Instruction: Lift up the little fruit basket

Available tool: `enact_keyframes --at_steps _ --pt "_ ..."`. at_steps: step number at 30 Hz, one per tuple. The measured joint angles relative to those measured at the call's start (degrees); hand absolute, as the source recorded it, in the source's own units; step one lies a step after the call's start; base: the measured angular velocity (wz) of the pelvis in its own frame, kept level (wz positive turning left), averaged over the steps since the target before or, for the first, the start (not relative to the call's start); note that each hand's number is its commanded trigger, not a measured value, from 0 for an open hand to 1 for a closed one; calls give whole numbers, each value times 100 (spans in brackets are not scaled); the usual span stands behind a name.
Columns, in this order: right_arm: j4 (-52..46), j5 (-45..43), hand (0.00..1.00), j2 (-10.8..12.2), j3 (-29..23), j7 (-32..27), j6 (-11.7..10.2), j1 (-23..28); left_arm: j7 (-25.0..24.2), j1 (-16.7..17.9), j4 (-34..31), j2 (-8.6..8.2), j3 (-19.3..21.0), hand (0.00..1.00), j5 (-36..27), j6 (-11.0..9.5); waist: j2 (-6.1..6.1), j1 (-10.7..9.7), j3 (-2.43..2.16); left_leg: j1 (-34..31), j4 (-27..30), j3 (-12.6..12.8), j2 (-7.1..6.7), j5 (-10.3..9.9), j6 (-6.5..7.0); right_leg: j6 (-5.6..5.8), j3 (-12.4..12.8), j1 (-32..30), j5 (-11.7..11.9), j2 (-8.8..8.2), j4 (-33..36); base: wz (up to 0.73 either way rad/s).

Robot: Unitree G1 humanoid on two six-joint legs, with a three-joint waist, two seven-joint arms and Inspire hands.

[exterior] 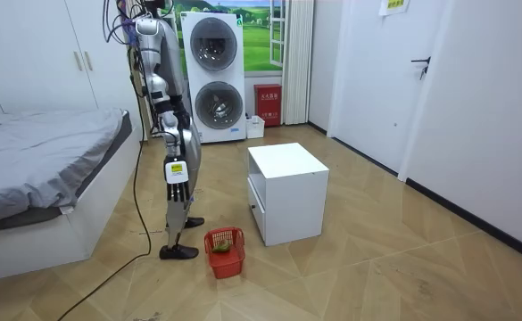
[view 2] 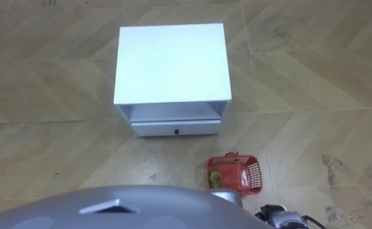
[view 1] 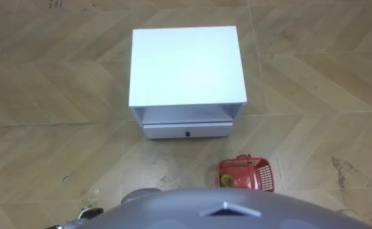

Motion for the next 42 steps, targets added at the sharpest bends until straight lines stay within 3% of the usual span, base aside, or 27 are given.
enact_keyframes --at_steps 7,26,30,36,39,42 --pt "20 -40 0 2 6 7 -1 -22 56 8 16 -2 -199 0 31 -21 18 4 1 -3 6 2 -1 0 0 0 71 -5 0 2 2 0" --pt "40 132 0 2 -1 -71 -134 5 58 0 2 -6 -194 0 37 -147 25 -2 -2 2 -37 -6 -15 -1 2 0 -5 1 0 -9 4 0" --pt "38 157 0 -10 -7 -139 -121 -8 58 -7 19 -19 -210 0 14 -148 89 -23 2 -23 14 -22 -17 -11 19 8 -52 -11 -5 -28 110 4" --pt "39 173 0 -81 -79 -235 -119 -41 57 -113 62 -17 -206 0 14 -226 232 -68 33 -28 177 -73 -62 -92 156 95 -180 -225 -95 -173 835 11" --pt "39 170 0 -85 -208 -254 -121 0 53 -101 59 -7 -158 0 19 -224 189 -61 18 -76 295 -62 -178 -148 271 169 -183 -419 -226 -357 1137 -2" --pt "-95 142 0 -108 -234 -251 -136 -24 49 -118 57 12 -90 0 41 -239 185 -54 18 -355 440 8 -283 -124 421 174 -169 -891 -229 -555 1658 -5"
